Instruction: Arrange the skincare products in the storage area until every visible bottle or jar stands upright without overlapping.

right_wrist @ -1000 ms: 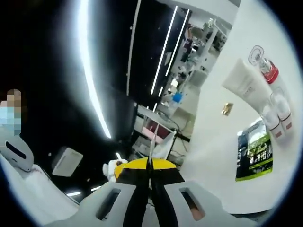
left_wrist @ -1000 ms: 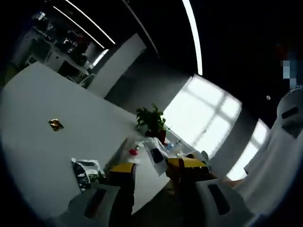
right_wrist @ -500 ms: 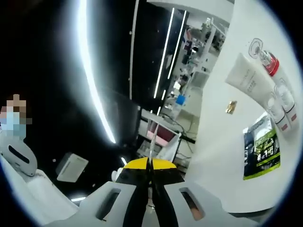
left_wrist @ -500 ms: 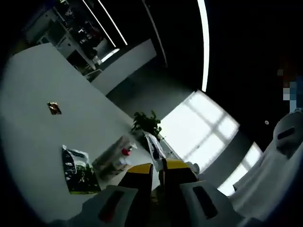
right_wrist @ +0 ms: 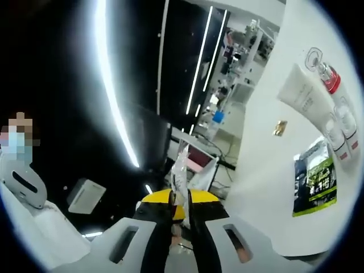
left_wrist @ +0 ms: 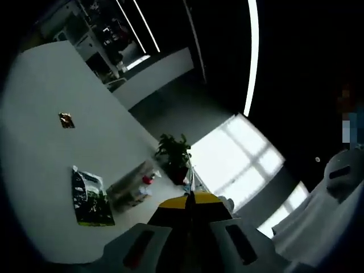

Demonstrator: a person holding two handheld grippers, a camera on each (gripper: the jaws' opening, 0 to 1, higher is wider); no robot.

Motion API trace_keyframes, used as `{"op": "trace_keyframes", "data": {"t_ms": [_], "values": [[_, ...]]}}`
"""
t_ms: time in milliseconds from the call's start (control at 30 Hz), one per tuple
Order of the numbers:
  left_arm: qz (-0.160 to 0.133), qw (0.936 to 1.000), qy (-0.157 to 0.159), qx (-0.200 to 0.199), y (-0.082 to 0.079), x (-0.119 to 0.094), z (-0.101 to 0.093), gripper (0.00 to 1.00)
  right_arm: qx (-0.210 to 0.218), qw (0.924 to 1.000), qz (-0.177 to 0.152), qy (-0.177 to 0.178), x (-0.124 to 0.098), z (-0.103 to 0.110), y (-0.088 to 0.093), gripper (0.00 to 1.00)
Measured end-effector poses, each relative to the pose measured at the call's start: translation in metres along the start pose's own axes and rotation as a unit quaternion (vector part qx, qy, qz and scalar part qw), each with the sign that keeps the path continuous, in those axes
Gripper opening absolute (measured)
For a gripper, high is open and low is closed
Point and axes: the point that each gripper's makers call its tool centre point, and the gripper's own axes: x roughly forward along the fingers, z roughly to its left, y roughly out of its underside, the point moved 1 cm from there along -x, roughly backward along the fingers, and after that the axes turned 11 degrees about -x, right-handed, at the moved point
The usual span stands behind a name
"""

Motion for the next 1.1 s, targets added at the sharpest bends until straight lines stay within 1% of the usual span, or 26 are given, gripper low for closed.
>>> {"op": "trace_keyframes", "data": {"t_ms": [200, 433, 600, 700, 800, 933, 1000, 1067, 1100], "values": [[0.004, 1.0000, 0.002, -0.002, -0.001, -0.010, -0.002, 0.02, -0.025, 0.9993, 0.026, -0.002, 0.001, -0.003, -0.007, 0.18], [0.026, 0.9996, -0.005, -0.005, 0.009, -0.018, 0.000, 0.02, -0.051, 0.9976, 0.047, -0.004, 0.010, -0.006, -0.014, 0.17], [0.024, 0.9996, -0.008, -0.010, 0.010, -0.025, 0.004, 0.02, -0.082, 0.9937, 0.077, -0.004, 0.016, -0.003, -0.008, 0.13], [0.021, 0.9996, -0.011, -0.012, 0.008, -0.029, 0.007, 0.02, -0.086, 0.9928, 0.084, -0.005, 0.018, 0.000, -0.005, 0.11], [0.022, 0.9996, -0.013, -0.012, 0.010, -0.032, 0.007, 0.02, -0.101, 0.9902, 0.096, -0.001, 0.020, -0.001, -0.001, 0.10], [0.021, 0.9995, -0.015, -0.018, 0.012, -0.036, 0.010, 0.02, -0.101, 0.9894, 0.104, 0.005, 0.023, -0.004, 0.004, 0.09], [0.020, 0.9994, -0.017, -0.020, 0.012, -0.037, 0.012, 0.02, -0.112, 0.9875, 0.111, 0.008, 0.025, -0.005, 0.005, 0.06], [0.020, 0.9993, -0.019, -0.024, 0.013, -0.038, 0.014, 0.02, -0.123, 0.9851, 0.119, 0.015, 0.025, -0.007, 0.007, 0.06], [0.020, 0.9993, -0.021, -0.026, 0.013, -0.039, 0.015, 0.02, -0.136, 0.9828, 0.124, 0.017, 0.026, -0.007, 0.009, 0.06]]}}
